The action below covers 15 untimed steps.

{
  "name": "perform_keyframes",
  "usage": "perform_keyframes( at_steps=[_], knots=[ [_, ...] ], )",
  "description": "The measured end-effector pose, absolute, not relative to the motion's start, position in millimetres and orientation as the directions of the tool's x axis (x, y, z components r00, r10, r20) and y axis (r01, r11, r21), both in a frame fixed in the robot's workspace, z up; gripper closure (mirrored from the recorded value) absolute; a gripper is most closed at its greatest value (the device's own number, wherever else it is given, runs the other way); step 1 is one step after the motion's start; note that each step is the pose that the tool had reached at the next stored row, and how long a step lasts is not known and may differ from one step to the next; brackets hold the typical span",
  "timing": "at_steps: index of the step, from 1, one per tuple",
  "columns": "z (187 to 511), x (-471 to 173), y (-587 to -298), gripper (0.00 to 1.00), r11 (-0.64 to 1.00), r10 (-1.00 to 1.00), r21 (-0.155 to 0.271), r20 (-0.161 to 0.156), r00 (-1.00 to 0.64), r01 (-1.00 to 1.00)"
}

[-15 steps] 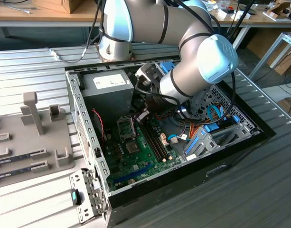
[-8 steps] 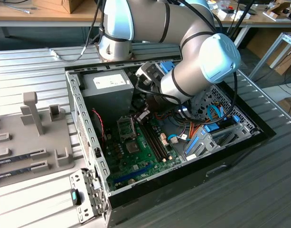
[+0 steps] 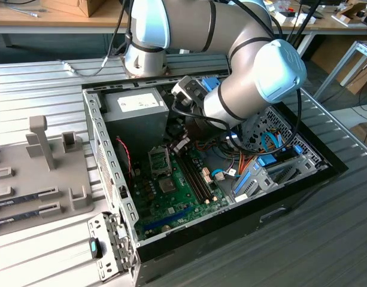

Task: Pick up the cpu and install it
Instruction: 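Close the cpu cover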

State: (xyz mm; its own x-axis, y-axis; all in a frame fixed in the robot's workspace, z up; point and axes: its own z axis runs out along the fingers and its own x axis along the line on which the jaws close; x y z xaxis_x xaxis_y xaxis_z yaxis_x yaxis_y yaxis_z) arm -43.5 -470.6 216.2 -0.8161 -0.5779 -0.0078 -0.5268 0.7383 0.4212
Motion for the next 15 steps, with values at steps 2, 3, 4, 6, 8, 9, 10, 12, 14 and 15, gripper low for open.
perform_keyframes(
  at_steps=[2, 3, 4, 6, 8, 9, 10, 12, 14, 15],
  knots=[
    [218.1, -43.6, -470.7, 0.89, 0.736, -0.580, 0.422, -0.009, -0.814, -0.529],
    [218.7, -43.6, -470.8, 0.89, 0.735, -0.581, 0.423, -0.009, -0.814, -0.530],
    [219.4, -43.6, -470.8, 0.89, 0.734, -0.582, 0.423, -0.009, -0.813, -0.531],
    [220.4, -43.5, -471.3, 0.89, 0.731, -0.587, 0.425, -0.010, -0.810, -0.535],
    [221.0, -43.5, -471.5, 0.89, 0.727, -0.592, 0.425, -0.011, -0.806, -0.539],
    [221.2, -43.5, -471.6, 0.89, 0.725, -0.594, 0.426, -0.011, -0.805, -0.541],
    [221.8, -43.6, -471.7, 0.89, 0.724, -0.596, 0.426, -0.011, -0.803, -0.543],
    [223.0, -43.6, -471.8, 0.89, 0.720, -0.601, 0.427, -0.013, -0.799, -0.547],
    [224.3, -43.6, -471.9, 0.89, 0.716, -0.604, 0.429, -0.014, -0.796, -0.551],
    [224.9, -43.5, -472.0, 0.89, 0.714, -0.606, 0.430, -0.015, -0.795, -0.552]
  ],
)
